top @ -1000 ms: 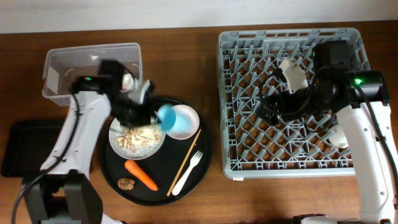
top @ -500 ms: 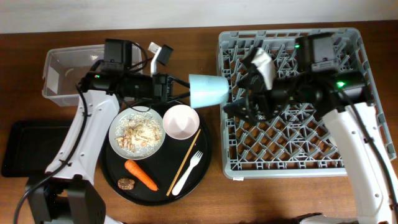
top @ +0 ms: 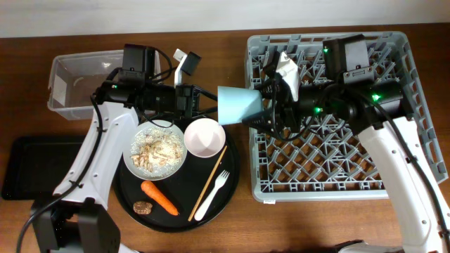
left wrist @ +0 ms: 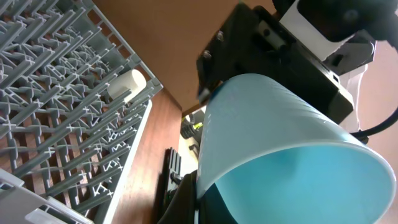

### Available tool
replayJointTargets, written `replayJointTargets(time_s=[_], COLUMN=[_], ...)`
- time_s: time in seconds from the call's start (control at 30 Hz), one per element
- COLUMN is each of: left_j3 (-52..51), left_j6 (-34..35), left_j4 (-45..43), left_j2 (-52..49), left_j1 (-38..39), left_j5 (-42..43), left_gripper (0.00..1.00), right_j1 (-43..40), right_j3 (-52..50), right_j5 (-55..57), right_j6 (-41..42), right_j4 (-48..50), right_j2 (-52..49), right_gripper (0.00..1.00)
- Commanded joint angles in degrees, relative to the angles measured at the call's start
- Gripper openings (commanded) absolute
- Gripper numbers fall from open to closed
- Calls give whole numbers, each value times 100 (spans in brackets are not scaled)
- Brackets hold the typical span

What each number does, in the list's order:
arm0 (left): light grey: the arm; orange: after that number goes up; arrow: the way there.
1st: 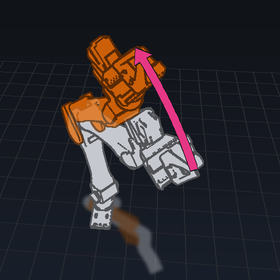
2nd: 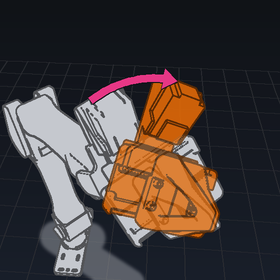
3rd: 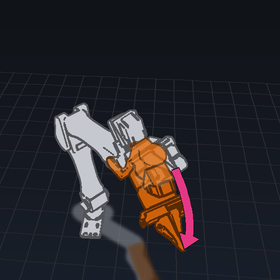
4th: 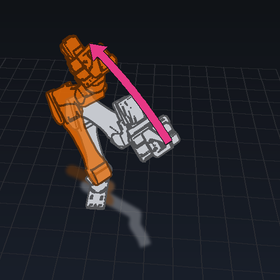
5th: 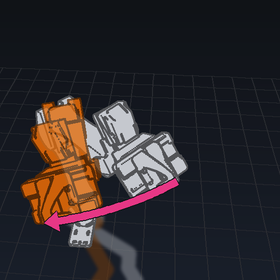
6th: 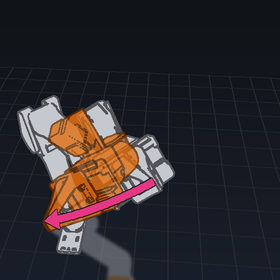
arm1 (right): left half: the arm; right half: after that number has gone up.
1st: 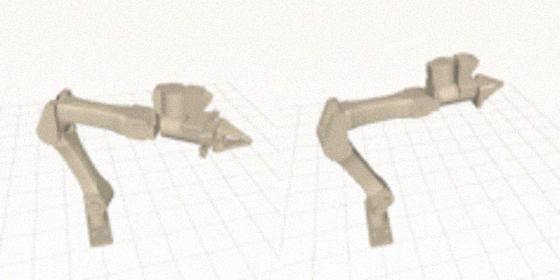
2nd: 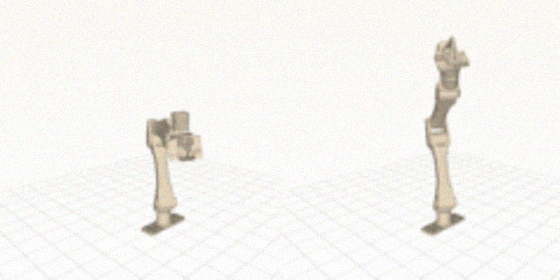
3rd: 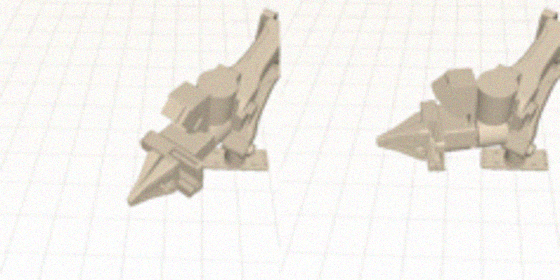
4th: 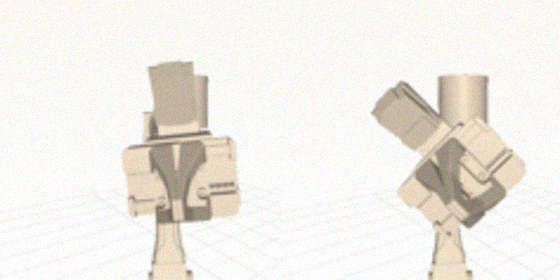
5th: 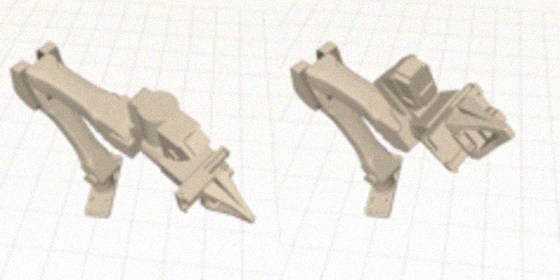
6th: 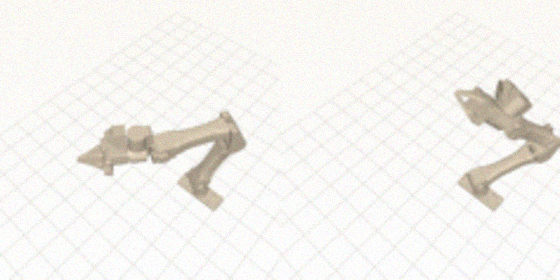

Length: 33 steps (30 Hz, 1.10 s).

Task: Sort waste into correct bins and load items into the dishwasher rack
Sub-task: 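Hand the light-blue cup from the left gripper to the right gripper, then place the light-blue cup upside down in the rack with the right gripper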

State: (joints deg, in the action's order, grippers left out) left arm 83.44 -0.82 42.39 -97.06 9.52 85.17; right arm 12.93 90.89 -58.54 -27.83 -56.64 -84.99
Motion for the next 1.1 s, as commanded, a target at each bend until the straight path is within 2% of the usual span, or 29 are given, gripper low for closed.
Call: replayJointTargets(time_s=[0.0,0.03,0.17,0.23,0.27,0.37,0.4,0.43,0.57,0.67,0.73,0.87,1.07], left_j3=[50,50,50,50,50,50,50,50,50,50,50,50,50], left_j6=[17,17,17,15,15,15,15,15,13,11,11,-9,-9], left_j4=[-15,-15,-15,-15,-15,-13,11,76,643,1207,1532,1858,1899], left_j2=[118,118,118,118,118,118,118,118,118,118,118,118,118], left_j1=[-2,-4,-2,-2,-2,-4,-4,-4,-35,-59,-59,-59,-57], left_j5=[153,116,35,33,33,-190,-376,-645,-2247,-3711,-4389,-4833,-4859], left_gripper=[0,0,1,1,5,44,54,57,57,57,57,57,57], right_j1=[24,24,24,24,24,7,-24,-61,-302,-597,-872,-1486,-2603], right_j3=[24,24,24,24,24,24,24,24,24,59,146,328,367], right_j5=[-345,-385,-404,-404,-402,-358,-308,-205,610,1711,2455,3460,4741], right_j6=[-46,-46,-44,-44,-44,-44,-44,-35,527,1069,1298,1517,1897], right_j4=[11,11,11,13,13,13,13,9,-13,-181,-485,-1071,-1545], right_j2=[-4,-4,-4,-4,-4,-4,-4,-4,-2,-2,-2,-2,-15], right_gripper=[56,53,52,48,45,41,42,42,36,33,33,34,33])
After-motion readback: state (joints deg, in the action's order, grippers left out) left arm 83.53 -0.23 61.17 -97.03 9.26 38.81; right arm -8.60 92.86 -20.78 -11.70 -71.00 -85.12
